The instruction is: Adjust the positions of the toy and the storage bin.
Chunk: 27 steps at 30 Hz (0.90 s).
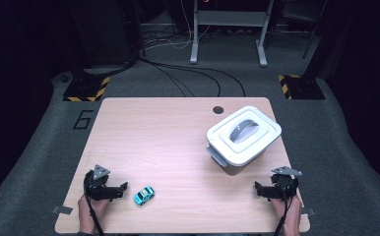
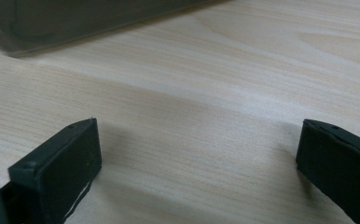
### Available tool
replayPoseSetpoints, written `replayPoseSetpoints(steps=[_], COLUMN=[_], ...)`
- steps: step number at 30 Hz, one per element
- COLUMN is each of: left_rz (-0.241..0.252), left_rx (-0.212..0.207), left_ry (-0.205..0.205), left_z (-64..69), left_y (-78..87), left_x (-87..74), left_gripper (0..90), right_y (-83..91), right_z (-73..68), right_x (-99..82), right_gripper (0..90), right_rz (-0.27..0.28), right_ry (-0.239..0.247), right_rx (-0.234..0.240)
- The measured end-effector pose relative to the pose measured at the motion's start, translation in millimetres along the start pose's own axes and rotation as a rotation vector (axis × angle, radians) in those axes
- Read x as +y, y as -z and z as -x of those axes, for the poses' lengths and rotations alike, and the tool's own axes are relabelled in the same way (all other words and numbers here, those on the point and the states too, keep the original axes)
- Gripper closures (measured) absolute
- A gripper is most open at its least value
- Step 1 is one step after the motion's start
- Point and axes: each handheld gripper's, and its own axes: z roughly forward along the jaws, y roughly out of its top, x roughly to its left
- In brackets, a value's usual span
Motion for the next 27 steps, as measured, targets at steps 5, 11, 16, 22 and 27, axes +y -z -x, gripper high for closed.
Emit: replayPoseSetpoints(steps=[5, 11, 16, 22, 27], left_rz=[-0.001, -0.001, 0.000, 0.000, 0.000], left_rx=[0.000, 0.000, 0.000, 0.000, 0.001], left_ry=[-0.001, -0.001, 0.000, 0.000, -0.002], left_z=[-0.1, -0.1, 0.0, 0.0, -0.1], left_y=[0.1, 0.1, 0.0, 0.0, 0.1], left_x=[0.0, 0.0, 0.0, 0.0, 0.0], left_gripper=[2.0, 2.0, 2.0, 2.0, 2.0], right_y=[5.2, 20.8, 34.9, 49.6, 58.5], right_z=[-3.1, -7.4, -10.3, -13.8, -17.4], right_x=[0.7, 6.8, 15.0, 25.9, 36.3], right_gripper=[0.0, 0.0, 0.0, 0.0, 0.0], right_rz=[-0.026, -0.006, 0.014, 0.025, 0.032], right_ry=[-0.014, -0.023, -0.023, -0.016, 0.001], right_rx=[0.020, 0.034, 0.049, 0.055, 0.057])
